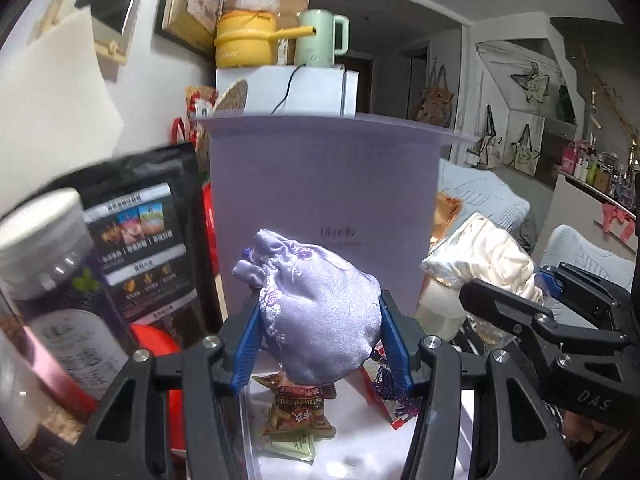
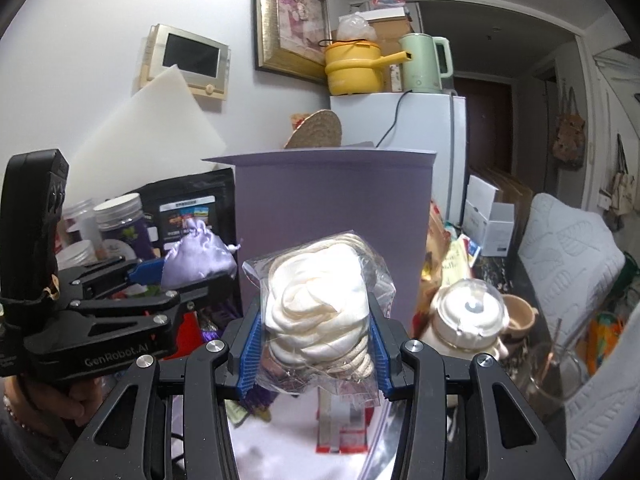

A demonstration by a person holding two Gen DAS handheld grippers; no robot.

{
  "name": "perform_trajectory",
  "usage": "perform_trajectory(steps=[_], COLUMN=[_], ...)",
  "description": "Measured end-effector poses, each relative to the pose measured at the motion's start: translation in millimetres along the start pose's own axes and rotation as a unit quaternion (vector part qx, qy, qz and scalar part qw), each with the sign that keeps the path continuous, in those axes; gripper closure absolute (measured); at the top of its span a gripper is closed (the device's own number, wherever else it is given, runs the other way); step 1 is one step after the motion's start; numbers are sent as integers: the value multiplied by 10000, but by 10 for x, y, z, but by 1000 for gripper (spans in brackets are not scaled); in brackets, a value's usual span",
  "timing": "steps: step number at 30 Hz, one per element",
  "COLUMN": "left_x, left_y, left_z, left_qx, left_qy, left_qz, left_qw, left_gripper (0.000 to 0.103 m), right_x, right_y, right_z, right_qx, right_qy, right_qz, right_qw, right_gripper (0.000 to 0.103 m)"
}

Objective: Organize soft objects
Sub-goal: 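Carry the lilac pouch with the left tool while the right tool carries the clear bag toward the box, then lower the lilac pouch into the box and open the left gripper while the right gripper releases the clear bag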

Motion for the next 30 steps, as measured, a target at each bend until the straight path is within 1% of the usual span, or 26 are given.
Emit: perform_trajectory(steps=[4,7,12,14,16,18,19,24,30], left_x=[160,285,491,559,610,663,691,829,980], left_y=[42,74,90,85,87,96,108,200,276], left_z=[-77,-159,-306,-365,-412,-457,-484,-597,-784], left_qx=[57,87,223,227,198,139,100,59,26], left_qy=[175,346,597,704,793,891,949,1164,1512], left_qz=[133,201,386,371,330,280,258,326,483], left_qw=[9997,9992,9972,9966,9961,9955,9951,9927,9873], left_gripper=[49,49,49,49,50,50,50,49,49], right_x=[185,329,541,615,680,721,738,778,842], right_y=[-50,-77,-140,-159,-170,-172,-179,-285,-313], right_z=[-74,-171,-377,-453,-521,-565,-583,-667,-720], right_qx=[26,-29,-116,-140,-88,92,148,277,353], right_qy=[125,332,715,851,981,1068,1103,1246,1375], right_qz=[-39,-81,-274,-311,-257,-41,-9,-131,-108], right_qw=[9999,9994,9970,9958,9948,9942,9938,9917,9898], right_gripper=[58,58,57,57,57,57,57,57,57])
Point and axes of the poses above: each gripper's, at about its wrist camera, not at the fingertips, and x roughly the way its jaws point, y to its left, z to its top, the point moved 9 cm from there along x, roughly the way its jaws point, and after that the axes turned 3 degrees about -x, right-handed, at the moved point
